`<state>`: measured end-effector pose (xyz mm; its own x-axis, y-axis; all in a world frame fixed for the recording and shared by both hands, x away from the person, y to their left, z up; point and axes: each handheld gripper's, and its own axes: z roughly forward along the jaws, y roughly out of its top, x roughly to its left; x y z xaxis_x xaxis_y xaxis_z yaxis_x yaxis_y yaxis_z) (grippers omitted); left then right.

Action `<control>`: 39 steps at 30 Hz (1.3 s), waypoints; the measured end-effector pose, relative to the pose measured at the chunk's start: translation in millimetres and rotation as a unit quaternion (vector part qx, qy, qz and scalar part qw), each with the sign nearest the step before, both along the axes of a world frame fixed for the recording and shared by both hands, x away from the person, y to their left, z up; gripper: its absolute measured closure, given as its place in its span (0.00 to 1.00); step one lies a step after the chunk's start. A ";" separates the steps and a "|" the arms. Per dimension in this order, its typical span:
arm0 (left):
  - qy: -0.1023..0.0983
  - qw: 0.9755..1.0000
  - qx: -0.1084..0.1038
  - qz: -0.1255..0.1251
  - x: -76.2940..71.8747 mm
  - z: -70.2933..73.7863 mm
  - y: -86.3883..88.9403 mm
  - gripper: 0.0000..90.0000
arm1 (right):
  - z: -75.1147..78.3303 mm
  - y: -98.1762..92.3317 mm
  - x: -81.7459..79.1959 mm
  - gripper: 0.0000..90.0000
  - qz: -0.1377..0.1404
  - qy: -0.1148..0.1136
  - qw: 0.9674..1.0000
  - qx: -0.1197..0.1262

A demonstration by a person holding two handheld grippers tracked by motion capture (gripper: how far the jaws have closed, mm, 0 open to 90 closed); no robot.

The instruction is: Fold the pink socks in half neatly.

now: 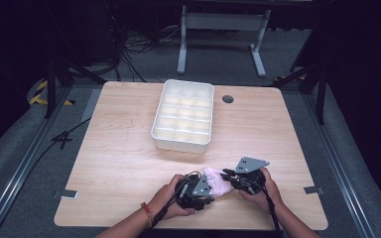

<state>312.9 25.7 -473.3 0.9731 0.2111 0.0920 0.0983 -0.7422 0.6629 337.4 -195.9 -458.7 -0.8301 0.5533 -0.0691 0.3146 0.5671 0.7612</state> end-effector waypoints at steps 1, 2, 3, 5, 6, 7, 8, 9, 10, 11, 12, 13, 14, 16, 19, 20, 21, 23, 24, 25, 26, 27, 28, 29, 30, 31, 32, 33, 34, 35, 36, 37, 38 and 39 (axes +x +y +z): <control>-0.007 1.000 0.000 -0.004 -0.1 2.3 0.8 0.65 | 0.3 0.4 -0.8 0.89 0.001 -0.006 1.000 -0.004; -0.007 1.000 0.000 -0.004 -0.1 2.3 0.8 0.65 | 0.3 0.4 -0.8 0.89 0.001 -0.006 1.000 -0.004; -0.012 1.000 -0.006 0.000 -1.9 5.4 1.9 0.65 | 0.5 0.4 -1.1 0.89 0.001 -0.006 1.000 -0.003; -0.025 0.999 -0.028 0.005 -2.7 15.2 6.3 0.62 | 0.3 0.4 -1.3 0.89 0.000 -0.007 1.000 -0.007; -0.030 0.999 -0.038 0.008 -2.7 20.1 8.4 0.62 | -0.2 0.7 -1.1 0.89 0.000 -0.008 1.000 -0.010; -0.040 0.998 -0.054 0.008 -2.0 25.0 9.2 0.60 | -0.5 1.0 -1.1 0.89 0.000 -0.007 1.000 -0.011; -0.045 0.997 -0.054 0.009 -0.4 25.1 8.6 0.57 | -0.8 1.8 -1.1 0.89 -0.001 -0.006 1.000 -0.010; -0.042 0.998 -0.054 0.013 0.3 23.0 6.8 0.55 | -0.9 2.5 -1.0 0.89 -0.003 -0.005 1.000 -0.009; -0.036 0.998 -0.050 0.011 0.6 20.3 5.1 0.54 | -1.2 3.2 -0.6 0.89 -0.002 -0.006 1.000 -0.010; -0.035 0.998 -0.045 0.004 1.1 16.7 2.1 0.54 | -1.2 3.9 -0.5 0.89 -0.001 -0.008 1.000 -0.011; -0.034 0.999 -0.034 0.003 0.0 13.2 -0.6 0.55 | -1.0 4.3 -0.9 0.89 -0.001 -0.008 1.000 -0.011; -0.032 0.999 -0.029 -0.001 -0.5 9.5 -3.2 0.56 | -0.7 4.8 -1.3 0.89 -0.001 -0.010 1.000 -0.009; -0.034 0.999 -0.023 -0.004 -0.4 7.1 -4.7 0.57 | -0.5 4.8 -1.7 0.89 0.002 -0.011 1.000 -0.011; -0.032 0.999 -0.018 -0.003 1.2 3.9 -6.2 0.58 | -0.1 4.7 -2.5 0.89 0.000 -0.010 1.000 -0.009; -0.023 0.999 -0.021 0.008 4.1 2.5 -4.6 0.62 | -0.2 3.6 -2.0 0.89 0.001 -0.010 1.000 -0.005; -0.022 0.999 -0.021 0.013 4.1 1.9 -4.3 0.63 | 0.2 3.2 -2.2 0.89 0.003 -0.011 1.000 -0.003; -0.019 0.999 -0.021 0.015 4.2 1.4 -4.2 0.63 | 0.8 3.0 -2.6 0.89 0.006 -0.012 1.000 0.000; -0.020 0.999 -0.021 0.018 4.5 1.1 -4.2 0.64 | 3.3 2.0 -3.7 0.89 0.013 -0.016 1.000 0.006; -0.019 0.999 -0.019 0.019 4.4 0.9 -4.1 0.65 | 4.4 1.8 -4.5 0.89 0.017 -0.019 1.000 0.010; -0.023 0.999 -0.016 0.018 5.1 1.0 -4.0 0.65 | 5.6 1.4 -5.4 0.89 0.023 -0.021 0.999 0.013; -0.024 0.999 -0.016 0.019 5.7 0.9 -3.8 0.66 | 6.8 0.7 -6.4 0.89 0.032 -0.022 0.999 0.018; -0.023 0.999 -0.018 0.020 6.9 0.7 -3.2 0.66 | 7.4 0.5 -7.3 0.89 0.035 -0.024 0.999 0.022; -0.021 0.999 -0.019 0.025 7.2 0.5 -2.5 0.67 | 8.1 0.1 -8.4 0.89 0.040 -0.023 0.999 0.022; -0.022 0.999 -0.018 0.023 8.1 0.7 -2.0 0.67 | 8.5 -0.4 -9.4 0.89 0.049 -0.022 0.998 0.028; -0.023 0.999 -0.018 0.024 8.2 0.7 -2.0 0.67 | 8.7 -0.5 -10.4 0.89 0.055 -0.023 0.998 0.029; -0.026 0.999 -0.016 0.025 7.6 0.9 -2.2 0.68 | 9.0 -0.6 -11.3 0.89 0.063 -0.023 0.997 0.030; -0.030 0.999 -0.013 0.024 6.8 1.4 -2.4 0.68 | 9.1 -0.9 -12.4 0.89 0.068 -0.024 0.997 0.032; -0.036 0.999 -0.010 0.023 6.2 2.2 -2.4 0.68 | 9.0 -1.0 -13.0 0.89 0.071 -0.026 0.997 0.029; -0.036 0.999 -0.010 0.023 6.2 2.2 -2.4 0.68 | 9.0 -1.0 -13.0 0.89 0.071 -0.026 0.997 0.029; -0.040 0.999 -0.006 0.018 5.5 5.7 0.0 0.68 | 8.3 -1.9 -12.2 0.89 0.068 -0.028 0.997 0.028; -0.038 0.999 -0.009 0.018 5.4 7.5 2.0 0.68 | 8.3 -3.1 -11.6 0.89 0.064 -0.028 0.997 0.028; -0.038 0.999 -0.006 0.019 5.5 9.6 4.5 0.68 | 8.4 -4.2 -11.0 0.89 0.061 -0.032 0.997 0.027; -0.037 0.999 -0.007 0.022 5.9 10.7 6.9 0.69 | 8.8 -5.4 -10.9 0.89 0.058 -0.033 0.997 0.027; -0.030 0.999 -0.009 0.023 6.2 10.9 9.1 0.69 | 9.2 -6.7 -10.6 0.89 0.057 -0.036 0.997 0.030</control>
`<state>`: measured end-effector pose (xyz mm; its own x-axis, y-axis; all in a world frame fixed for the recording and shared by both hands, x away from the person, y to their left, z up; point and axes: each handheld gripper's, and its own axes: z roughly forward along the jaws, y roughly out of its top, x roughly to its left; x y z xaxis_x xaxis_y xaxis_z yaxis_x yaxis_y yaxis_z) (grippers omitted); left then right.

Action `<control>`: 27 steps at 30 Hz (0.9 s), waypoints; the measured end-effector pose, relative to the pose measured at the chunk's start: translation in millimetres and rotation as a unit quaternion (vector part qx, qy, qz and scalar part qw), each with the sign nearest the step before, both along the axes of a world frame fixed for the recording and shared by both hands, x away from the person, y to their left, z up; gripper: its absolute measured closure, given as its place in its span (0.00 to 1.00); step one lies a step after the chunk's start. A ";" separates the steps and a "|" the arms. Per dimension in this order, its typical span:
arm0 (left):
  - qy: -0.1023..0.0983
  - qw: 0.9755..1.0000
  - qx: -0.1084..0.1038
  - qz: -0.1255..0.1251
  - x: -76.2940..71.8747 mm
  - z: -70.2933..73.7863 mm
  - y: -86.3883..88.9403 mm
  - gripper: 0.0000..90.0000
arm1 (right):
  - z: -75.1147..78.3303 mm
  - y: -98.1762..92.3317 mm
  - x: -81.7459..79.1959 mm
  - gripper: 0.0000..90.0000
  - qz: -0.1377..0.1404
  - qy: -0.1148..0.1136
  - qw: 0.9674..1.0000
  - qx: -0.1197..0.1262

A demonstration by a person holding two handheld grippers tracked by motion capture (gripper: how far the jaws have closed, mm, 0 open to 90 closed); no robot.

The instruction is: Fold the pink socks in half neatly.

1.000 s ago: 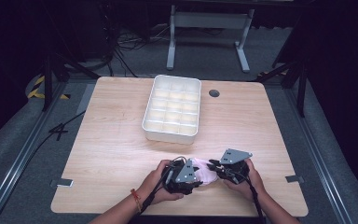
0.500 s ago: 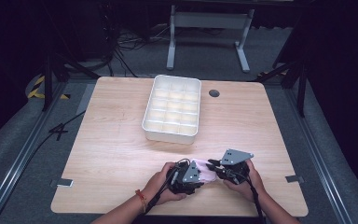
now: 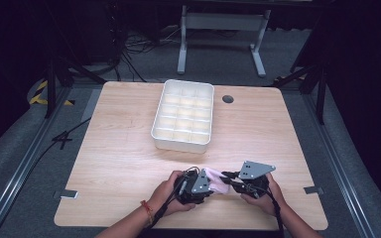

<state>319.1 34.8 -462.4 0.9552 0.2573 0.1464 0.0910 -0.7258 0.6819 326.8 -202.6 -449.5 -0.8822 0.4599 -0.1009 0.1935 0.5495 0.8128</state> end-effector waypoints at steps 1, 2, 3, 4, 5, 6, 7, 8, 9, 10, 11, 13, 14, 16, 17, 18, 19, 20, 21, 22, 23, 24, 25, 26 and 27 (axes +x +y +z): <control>0.006 1.000 0.001 0.001 -0.1 -1.1 1.2 0.70 | 0.5 -0.8 -0.6 0.89 -0.003 -0.004 1.000 -0.001; 0.004 1.000 0.011 -0.001 -0.6 -2.7 1.5 0.71 | 0.9 -1.0 -1.4 0.89 -0.003 -0.007 1.000 -0.004; 0.004 1.000 0.015 -0.004 -1.5 -5.2 1.0 0.71 | 1.0 -1.1 -2.1 0.89 -0.001 -0.012 1.000 -0.005; 0.005 1.000 0.024 -0.010 -1.7 -7.4 0.0 0.71 | 1.2 -0.9 -3.4 0.89 0.000 -0.017 1.000 -0.007; 0.006 1.000 0.023 -0.006 -3.4 -9.6 -1.3 0.72 | 1.0 -0.5 -4.6 0.89 0.003 -0.020 1.000 -0.009; 0.007 1.000 0.022 -0.006 -3.2 -9.9 -2.4 0.73 | 1.0 -0.2 -5.8 0.89 0.010 -0.021 1.000 -0.011; 0.006 1.000 0.025 -0.001 -3.5 -9.4 -3.2 0.73 | 0.7 0.5 -7.1 0.89 0.017 -0.027 0.999 -0.016; 0.003 1.000 0.025 -0.004 -2.7 -9.4 -4.1 0.73 | 0.4 0.9 -8.4 0.89 0.022 -0.028 0.999 -0.021; 0.005 1.000 0.023 0.000 -2.8 -9.8 -4.3 0.73 | -0.2 1.0 -8.7 0.89 0.030 -0.028 0.999 -0.022; 0.008 1.000 0.022 0.004 -2.4 -9.9 -4.1 0.73 | -0.7 0.9 -9.3 0.89 0.036 -0.025 0.999 -0.024; 0.011 1.000 0.022 0.006 -2.0 -10.0 -3.7 0.74 | -1.0 0.6 -9.8 0.89 0.043 -0.025 0.998 -0.026; 0.007 1.000 0.024 0.006 -0.3 -9.4 -3.5 0.75 | -0.7 -0.5 -10.8 0.89 0.056 -0.024 0.998 -0.023; 0.006 1.000 0.026 0.010 -0.2 -9.0 -3.5 0.76 | -0.4 -1.0 -10.9 0.89 0.065 -0.025 0.997 -0.023; 0.007 0.999 0.029 0.011 0.0 -8.7 -3.7 0.77 | -0.1 0.1 -13.4 0.89 0.078 -0.026 0.996 -0.027; 0.007 0.999 0.030 0.014 0.0 -8.6 -3.7 0.78 | 0.1 0.8 -14.6 0.89 0.084 -0.029 0.996 -0.028; 0.008 0.999 0.029 0.015 0.1 -8.6 -3.7 0.78 | 0.1 1.8 -16.1 0.89 0.091 -0.028 0.995 -0.031; 0.008 0.999 0.030 0.019 -0.1 -8.4 -3.5 0.78 | -0.2 3.3 -17.4 0.89 0.099 -0.031 0.994 -0.038; 0.007 0.999 0.030 0.019 0.3 -8.2 -3.2 0.78 | -0.6 4.9 -18.9 0.89 0.103 -0.035 0.993 -0.045; 0.009 0.999 0.034 0.019 0.7 -7.7 -2.3 0.77 | -1.0 6.5 -20.2 0.89 0.108 -0.038 0.992 -0.049; 0.007 0.999 0.032 0.019 1.5 -7.5 -1.0 0.76 | -1.4 8.1 -21.4 0.89 0.111 -0.041 0.991 -0.058; 0.008 0.999 0.037 0.016 3.1 -6.2 1.3 0.73 | -1.9 9.5 -22.8 0.89 0.114 -0.045 0.990 -0.065; 0.010 0.999 0.034 0.016 4.3 -5.0 4.6 0.71 | -2.4 10.7 -24.0 0.89 0.118 -0.049 0.989 -0.071; 0.023 0.999 0.024 0.015 5.2 -2.9 8.7 0.69 | -2.8 11.9 -25.4 0.89 0.119 -0.053 0.988 -0.078; 0.022 1.000 0.017 0.013 6.5 0.2 13.1 0.67 | -3.0 13.1 -26.7 0.89 0.121 -0.058 0.987 -0.085; 0.020 1.000 0.012 0.020 7.4 4.6 17.3 0.66 | -3.2 14.2 -28.0 0.89 0.125 -0.062 0.986 -0.089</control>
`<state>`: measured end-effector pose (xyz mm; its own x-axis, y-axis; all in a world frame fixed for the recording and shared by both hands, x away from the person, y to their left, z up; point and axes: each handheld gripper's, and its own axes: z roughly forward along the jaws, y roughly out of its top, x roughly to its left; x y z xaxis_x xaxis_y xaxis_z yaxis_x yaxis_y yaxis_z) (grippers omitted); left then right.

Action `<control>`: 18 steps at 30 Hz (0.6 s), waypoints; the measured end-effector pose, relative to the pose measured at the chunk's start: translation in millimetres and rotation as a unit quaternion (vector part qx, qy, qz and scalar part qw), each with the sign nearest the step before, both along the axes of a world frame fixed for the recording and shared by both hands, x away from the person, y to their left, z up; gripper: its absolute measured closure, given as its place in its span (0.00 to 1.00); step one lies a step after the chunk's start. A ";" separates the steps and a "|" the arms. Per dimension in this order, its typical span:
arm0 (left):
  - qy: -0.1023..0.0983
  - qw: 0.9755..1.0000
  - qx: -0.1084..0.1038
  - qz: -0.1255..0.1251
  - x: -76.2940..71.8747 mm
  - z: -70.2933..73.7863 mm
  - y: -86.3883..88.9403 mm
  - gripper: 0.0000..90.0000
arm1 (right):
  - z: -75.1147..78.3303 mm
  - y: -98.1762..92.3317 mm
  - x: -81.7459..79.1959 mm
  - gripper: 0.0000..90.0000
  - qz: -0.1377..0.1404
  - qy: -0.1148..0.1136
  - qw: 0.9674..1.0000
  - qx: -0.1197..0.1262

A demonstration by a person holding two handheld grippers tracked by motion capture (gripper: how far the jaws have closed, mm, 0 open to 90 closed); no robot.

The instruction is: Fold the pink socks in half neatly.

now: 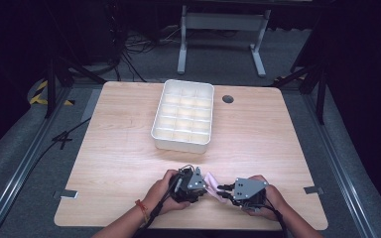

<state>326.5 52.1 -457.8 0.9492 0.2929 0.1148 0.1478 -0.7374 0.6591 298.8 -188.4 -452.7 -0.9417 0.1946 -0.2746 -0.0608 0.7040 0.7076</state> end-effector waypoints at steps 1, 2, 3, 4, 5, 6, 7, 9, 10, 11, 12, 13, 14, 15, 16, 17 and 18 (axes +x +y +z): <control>-0.002 1.000 -0.011 0.006 1.6 4.6 4.1 0.64 | 0.0 1.2 -1.4 0.88 0.003 -0.003 1.000 -0.004; -0.003 1.000 -0.026 0.017 2.8 9.1 7.4 0.63 | -0.2 3.0 -2.9 0.88 0.006 -0.009 1.000 -0.009; -0.003 0.999 -0.037 0.028 4.5 13.2 9.3 0.62 | -0.5 5.0 -4.7 0.88 0.012 -0.014 1.000 -0.015; -0.005 0.998 -0.047 0.030 6.1 16.5 9.7 0.61 | -0.9 7.3 -6.6 0.88 0.016 -0.020 0.999 -0.022; -0.009 0.998 -0.054 0.031 7.1 18.8 8.7 0.60 | -1.5 9.8 -8.6 0.88 0.023 -0.024 0.999 -0.029; -0.011 0.998 -0.057 0.036 7.7 20.2 5.8 0.60 | -2.2 12.5 -10.4 0.88 0.030 -0.028 0.998 -0.037; -0.014 0.997 -0.058 0.039 8.3 21.3 2.3 0.57 | -2.8 15.0 -12.4 0.88 0.036 -0.031 0.998 -0.042; -0.012 0.997 -0.067 0.037 8.4 21.8 -0.6 0.57 | -3.3 17.1 -13.6 0.88 0.038 -0.033 0.998 -0.047; -0.013 0.997 -0.065 0.036 8.4 22.1 -4.2 0.58 | -4.1 19.3 -14.1 0.88 0.041 -0.036 0.997 -0.054; -0.018 0.998 -0.055 0.034 7.9 20.3 -8.4 0.58 | -4.1 19.0 -14.0 0.88 0.040 -0.035 0.997 -0.054; -0.015 0.998 -0.056 0.034 8.2 18.6 -10.2 0.58 | -4.3 18.6 -13.7 0.88 0.041 -0.035 0.997 -0.056; -0.015 0.998 -0.048 0.035 8.7 17.1 -11.8 0.59 | -4.4 18.0 -13.2 0.88 0.041 -0.035 0.997 -0.058; -0.015 0.998 -0.042 0.034 9.2 15.5 -13.0 0.60 | -4.4 17.5 -12.9 0.87 0.041 -0.034 0.997 -0.056; -0.017 0.999 -0.036 0.034 9.1 14.7 -13.3 0.60 | -4.4 17.3 -12.6 0.87 0.043 -0.034 0.997 -0.057; -0.018 0.999 -0.030 0.032 9.0 14.2 -13.0 0.61 | -4.4 17.6 -12.6 0.87 0.043 -0.037 0.997 -0.059; -0.015 0.999 -0.026 0.022 8.4 14.1 -12.2 0.64 | -4.3 17.7 -12.9 0.87 0.043 -0.037 0.997 -0.061; -0.014 1.000 -0.015 0.019 7.2 14.1 -11.6 0.68 | -4.4 17.9 -12.9 0.87 0.045 -0.038 0.996 -0.061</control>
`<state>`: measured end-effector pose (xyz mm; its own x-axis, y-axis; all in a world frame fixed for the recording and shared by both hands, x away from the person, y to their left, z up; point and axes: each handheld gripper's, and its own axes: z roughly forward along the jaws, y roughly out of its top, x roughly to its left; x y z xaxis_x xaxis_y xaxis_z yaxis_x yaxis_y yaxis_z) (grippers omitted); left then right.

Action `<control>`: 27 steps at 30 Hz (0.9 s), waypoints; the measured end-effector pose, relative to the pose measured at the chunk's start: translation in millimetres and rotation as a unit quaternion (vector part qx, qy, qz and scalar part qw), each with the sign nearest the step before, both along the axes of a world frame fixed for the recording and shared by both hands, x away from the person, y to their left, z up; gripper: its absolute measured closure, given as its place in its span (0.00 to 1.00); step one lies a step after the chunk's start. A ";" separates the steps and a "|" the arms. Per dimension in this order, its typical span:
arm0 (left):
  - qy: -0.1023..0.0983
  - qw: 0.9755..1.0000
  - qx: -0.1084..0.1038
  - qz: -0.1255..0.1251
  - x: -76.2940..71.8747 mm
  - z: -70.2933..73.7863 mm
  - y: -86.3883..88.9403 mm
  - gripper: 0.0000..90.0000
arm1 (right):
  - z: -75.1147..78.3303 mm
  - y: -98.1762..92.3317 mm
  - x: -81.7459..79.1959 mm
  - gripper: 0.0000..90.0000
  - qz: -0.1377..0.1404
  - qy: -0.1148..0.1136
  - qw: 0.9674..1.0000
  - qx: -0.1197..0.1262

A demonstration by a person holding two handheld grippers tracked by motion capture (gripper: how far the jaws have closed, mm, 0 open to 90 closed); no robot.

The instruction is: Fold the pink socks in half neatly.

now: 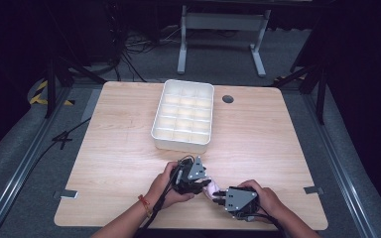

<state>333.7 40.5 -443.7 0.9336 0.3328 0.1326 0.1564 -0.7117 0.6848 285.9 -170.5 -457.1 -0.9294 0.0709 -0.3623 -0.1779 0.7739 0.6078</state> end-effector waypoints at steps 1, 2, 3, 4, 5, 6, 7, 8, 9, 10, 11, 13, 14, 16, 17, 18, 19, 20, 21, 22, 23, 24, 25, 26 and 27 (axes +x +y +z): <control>-0.004 1.000 0.006 -0.001 -0.5 -0.8 0.3 0.68 | -0.2 0.0 -0.4 0.87 0.001 -0.001 1.000 -0.001; -0.001 1.000 0.008 -0.001 -0.8 -0.8 2.2 0.68 | -0.4 0.0 -0.9 0.87 0.000 -0.001 1.000 -0.002; 0.004 1.000 0.007 -0.003 -0.6 -2.1 2.7 0.69 | -0.5 0.0 -0.9 0.87 0.002 0.000 1.000 -0.001; 0.005 1.000 0.013 -0.005 -0.9 -3.0 2.9 0.69 | -0.8 -0.1 -0.9 0.86 0.002 0.000 1.000 -0.001; 0.006 1.000 0.014 -0.011 -1.0 -3.8 3.2 0.71 | -1.1 -0.1 -0.9 0.86 0.002 0.000 1.000 0.000; 0.011 1.000 0.017 -0.011 -2.2 -4.9 3.0 0.74 | -1.0 -0.2 -0.7 0.86 0.001 0.001 1.000 0.000; 0.010 1.000 0.023 -0.014 -2.7 -6.1 2.9 0.75 | -1.1 -0.3 -0.6 0.86 0.001 0.002 1.000 0.001; 0.009 0.999 0.028 -0.020 -3.1 -7.2 3.1 0.77 | -1.2 -0.5 -1.0 0.86 0.000 0.003 1.000 0.000; 0.014 0.999 0.031 -0.021 -4.2 -8.3 3.5 0.80 | -1.3 -0.8 -1.3 0.86 0.001 0.002 1.000 0.000; 0.012 0.999 0.032 -0.019 -4.6 -9.4 3.9 0.82 | -1.2 -1.1 -1.4 0.85 0.000 0.003 1.000 0.000; 0.012 0.999 0.039 -0.020 -4.3 -9.9 4.8 0.82 | -1.3 -1.4 -1.2 0.85 0.000 0.003 1.000 0.000; 0.012 0.999 0.047 -0.019 -3.1 -11.3 6.7 0.82 | -1.4 -1.4 -1.1 0.85 0.000 0.003 1.000 0.001; 0.016 0.999 0.045 -0.016 -3.4 -12.4 7.6 0.82 | -1.4 -1.2 -1.3 0.85 -0.001 0.003 1.000 0.000; 0.015 0.999 0.042 -0.010 -3.1 -11.2 10.3 0.79 | -1.4 -0.6 -1.7 0.85 0.001 0.003 1.000 0.000; 0.017 0.999 0.034 -0.006 -2.9 -9.4 12.1 0.77 | -1.5 -0.6 -2.0 0.85 0.000 0.003 1.000 -0.001; 0.015 0.999 0.028 -0.004 -2.3 -7.0 13.6 0.76 | -1.4 -0.5 -2.0 0.85 0.001 0.003 1.000 -0.002; 0.011 1.000 0.019 0.000 -1.4 -4.4 14.8 0.74 | -1.3 -0.4 -1.8 0.85 0.002 0.003 1.000 -0.001; 0.016 1.000 0.007 0.006 -1.1 -1.8 15.6 0.71 | -1.3 -0.3 -1.7 0.85 0.003 0.004 1.000 -0.001; 0.017 1.000 -0.005 0.006 -0.7 0.6 15.7 0.71 | -1.3 -0.3 -1.5 0.85 0.005 0.003 1.000 -0.002; 0.013 1.000 -0.013 0.005 -0.9 2.8 14.9 0.70 | -1.3 -0.1 -1.5 0.85 0.004 0.003 1.000 -0.003; 0.007 1.000 -0.018 0.005 -1.0 5.1 13.3 0.68 | -1.2 0.3 -1.2 0.85 0.006 0.003 1.000 -0.003; 0.007 1.000 -0.018 0.005 -1.0 5.1 13.3 0.66 | -1.2 0.3 -1.2 0.85 0.006 0.003 1.000 -0.003; 0.007 0.999 -0.032 0.002 -0.8 7.3 11.0 0.65 | -1.2 1.0 -1.6 0.85 0.006 0.002 1.000 -0.004; 0.007 0.999 -0.039 0.000 -0.7 8.4 9.2 0.65 | -1.2 1.0 -1.6 0.85 0.006 0.002 1.000 -0.004; 0.003 0.999 -0.042 0.004 -1.0 9.1 3.3 0.61 | -1.2 1.5 -1.9 0.85 0.006 0.003 1.000 -0.005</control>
